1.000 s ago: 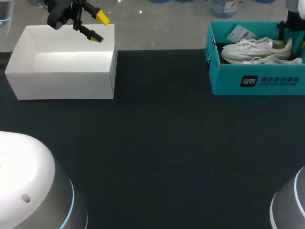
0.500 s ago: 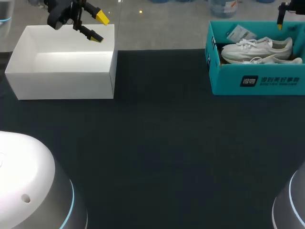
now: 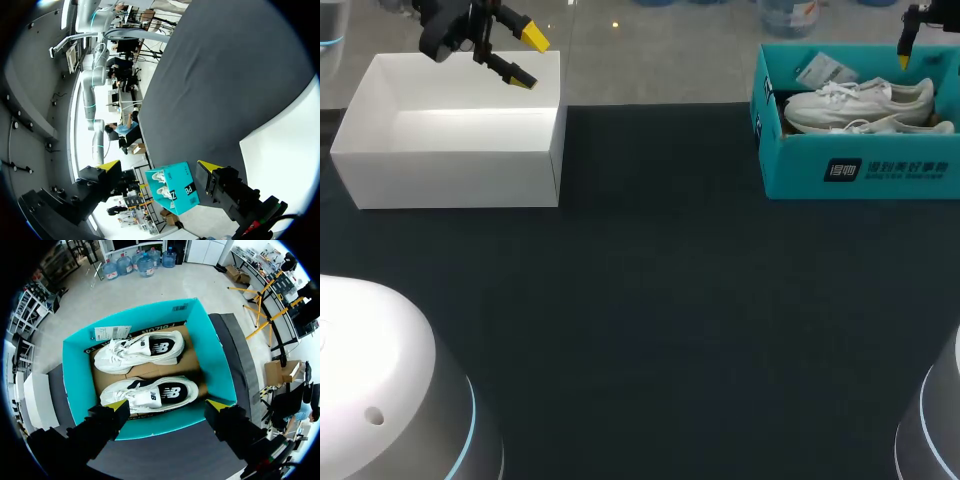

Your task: Take the shoe out of the shoebox, open the shoe tongue, remove and reinsert the insole, then place the shoe into the shoebox

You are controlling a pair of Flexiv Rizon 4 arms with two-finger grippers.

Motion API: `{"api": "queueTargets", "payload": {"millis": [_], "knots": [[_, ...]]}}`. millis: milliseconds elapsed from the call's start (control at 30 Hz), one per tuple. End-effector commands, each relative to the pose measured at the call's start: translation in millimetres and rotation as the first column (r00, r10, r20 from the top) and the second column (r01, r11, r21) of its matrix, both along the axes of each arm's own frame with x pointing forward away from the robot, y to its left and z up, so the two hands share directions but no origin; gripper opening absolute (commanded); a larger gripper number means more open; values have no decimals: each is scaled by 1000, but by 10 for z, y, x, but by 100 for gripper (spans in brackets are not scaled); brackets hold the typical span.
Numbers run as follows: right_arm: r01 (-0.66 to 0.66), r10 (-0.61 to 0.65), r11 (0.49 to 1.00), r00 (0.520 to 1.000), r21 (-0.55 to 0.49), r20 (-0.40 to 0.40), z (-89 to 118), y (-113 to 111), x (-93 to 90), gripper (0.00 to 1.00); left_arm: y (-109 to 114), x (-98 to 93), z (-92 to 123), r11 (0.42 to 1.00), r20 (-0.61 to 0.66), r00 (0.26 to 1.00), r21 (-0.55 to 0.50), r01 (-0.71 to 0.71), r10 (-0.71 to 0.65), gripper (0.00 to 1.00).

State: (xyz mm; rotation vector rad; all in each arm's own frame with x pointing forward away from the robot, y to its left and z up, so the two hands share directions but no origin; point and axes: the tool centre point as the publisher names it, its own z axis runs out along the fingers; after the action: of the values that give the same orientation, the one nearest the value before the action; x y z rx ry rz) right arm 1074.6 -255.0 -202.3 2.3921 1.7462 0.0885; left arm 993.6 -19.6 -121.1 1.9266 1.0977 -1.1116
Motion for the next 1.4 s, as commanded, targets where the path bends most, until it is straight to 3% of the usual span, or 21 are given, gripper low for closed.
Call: {"api": "queueTargets", "payload": {"millis": [33, 333, 433, 633, 733, 800, 900, 1033, 1067, 1167, 1300, 1400], "knots": [[8, 0, 999, 986, -49, 165, 43, 88, -382, 100, 4, 10, 3, 1000, 0, 1000, 2, 3, -3, 100], [8, 0, 999, 986, -49, 165, 43, 88, -382, 100, 4, 10, 3, 1000, 0, 1000, 2, 3, -3, 100], [8, 0, 999, 986, -49, 165, 43, 88, -382, 100, 27, -5, 28, 951, -154, 943, 147, -273, 294, 100], [-15, 19, 997, 998, -75, 59, -66, 188, -427, 100, 85, 39, 103, 783, -257, 757, 381, -492, 601, 100], [-50, 53, 996, 998, -74, 32, -102, 251, -484, 100, 57, 62, 128, 679, -287, 626, 448, -581, 725, 100], [-62, 63, 994, 998, -85, 15, -136, 279, -523, 100, 3, 49, 159, 585, -314, 498, 518, -624, 809, 100], [-63, 63, 996, 998, -65, -2, -186, 296, -590, 100, -81, 34, 206, 450, -372, 267, 602, -659, 889, 100], [-79, 77, 996, 997, -45, -27, -202, 332, -710, 100, -144, 76, 190, 312, -388, 9, 725, -614, 921, 100], [-83, 82, 996, 996, -39, -30, -198, 340, -742, 100, -163, 94, 181, 273, -397, -85, 757, -594, 914, 100], [-105, 103, 994, 993, -38, -50, -198, 374, -834, 100, -199, 126, 167, 194, -391, -315, 838, -509, 865, 100], [-120, 118, 992, 991, -37, -62, -210, 402, -918, 100, -235, 203, 145, 134, -358, -550, 905, -405, 755, 100], [-113, 111, 993, 991, -20, -73, -230, 392, -971, 100, -250, 283, 120, 119, -363, -641, 913, -391, 677, 100]]}}
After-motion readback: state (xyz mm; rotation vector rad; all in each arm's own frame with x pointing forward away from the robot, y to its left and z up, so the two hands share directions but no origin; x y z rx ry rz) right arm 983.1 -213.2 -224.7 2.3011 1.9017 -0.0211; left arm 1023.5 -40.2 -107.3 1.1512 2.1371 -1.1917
